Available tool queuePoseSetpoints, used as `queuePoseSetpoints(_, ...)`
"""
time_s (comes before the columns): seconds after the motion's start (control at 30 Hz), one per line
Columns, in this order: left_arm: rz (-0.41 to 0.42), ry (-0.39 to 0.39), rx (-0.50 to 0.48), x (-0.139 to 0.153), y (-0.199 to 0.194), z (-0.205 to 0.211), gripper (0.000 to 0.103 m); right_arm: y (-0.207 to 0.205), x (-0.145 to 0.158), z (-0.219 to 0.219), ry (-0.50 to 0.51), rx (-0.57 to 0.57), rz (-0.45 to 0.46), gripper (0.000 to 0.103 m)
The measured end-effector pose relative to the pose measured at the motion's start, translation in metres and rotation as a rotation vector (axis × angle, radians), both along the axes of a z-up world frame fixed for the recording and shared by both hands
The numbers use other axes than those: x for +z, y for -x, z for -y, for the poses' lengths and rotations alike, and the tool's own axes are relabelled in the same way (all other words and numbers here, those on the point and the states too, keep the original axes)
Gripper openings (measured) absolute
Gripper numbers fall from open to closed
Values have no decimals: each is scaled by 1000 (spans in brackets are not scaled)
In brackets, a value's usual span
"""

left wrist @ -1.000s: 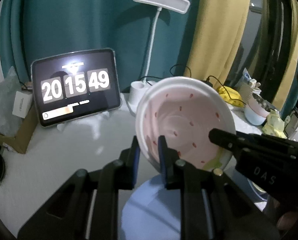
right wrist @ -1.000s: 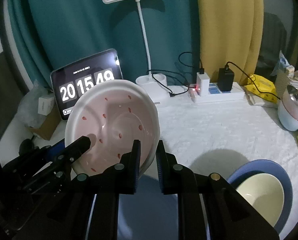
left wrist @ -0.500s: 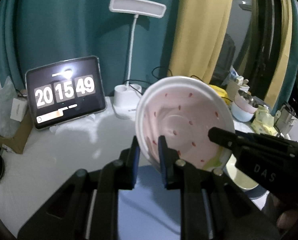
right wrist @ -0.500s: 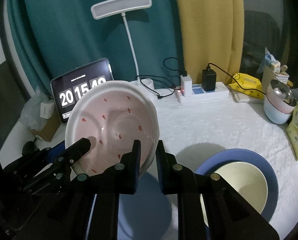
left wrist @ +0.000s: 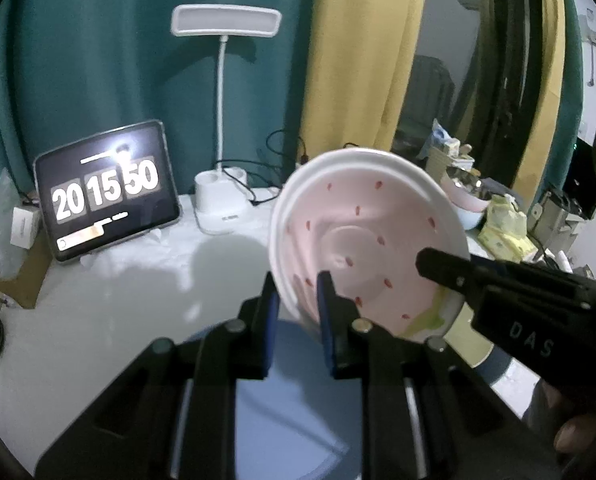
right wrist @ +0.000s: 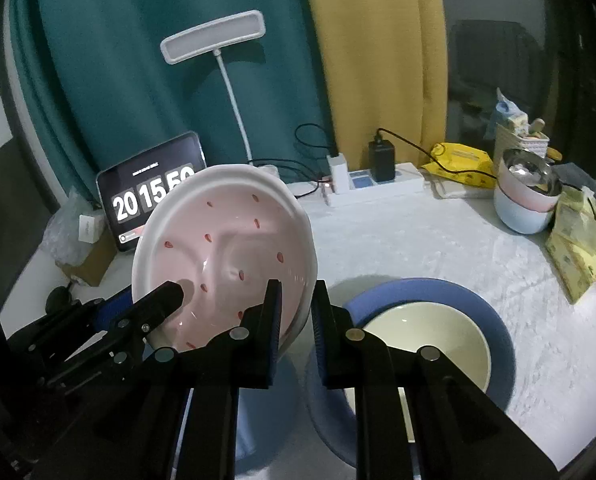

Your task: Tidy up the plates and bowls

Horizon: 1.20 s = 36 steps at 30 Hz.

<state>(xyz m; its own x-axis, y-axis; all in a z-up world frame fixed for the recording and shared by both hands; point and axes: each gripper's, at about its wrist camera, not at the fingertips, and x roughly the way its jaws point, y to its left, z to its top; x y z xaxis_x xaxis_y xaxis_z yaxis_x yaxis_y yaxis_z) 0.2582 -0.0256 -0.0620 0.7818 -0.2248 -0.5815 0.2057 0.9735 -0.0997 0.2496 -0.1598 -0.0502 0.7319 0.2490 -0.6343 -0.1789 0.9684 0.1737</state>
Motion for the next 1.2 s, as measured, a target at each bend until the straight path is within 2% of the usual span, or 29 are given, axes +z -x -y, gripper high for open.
queuePoseSetpoints(0.37, -19, -16, -54, -8, 8, 47, 20, 13, -3, 45, -13, -54, -1, 16)
queuePoseSetpoints(0.73, -60, -50, -98, -23, 5, 87, 20, 16, -21, 90, -46, -88, -47, 16)
queuePoseSetpoints(1.2, -124, -92, -113, -49, 4, 114, 21, 15, -45, 117, -55, -85, -115, 16)
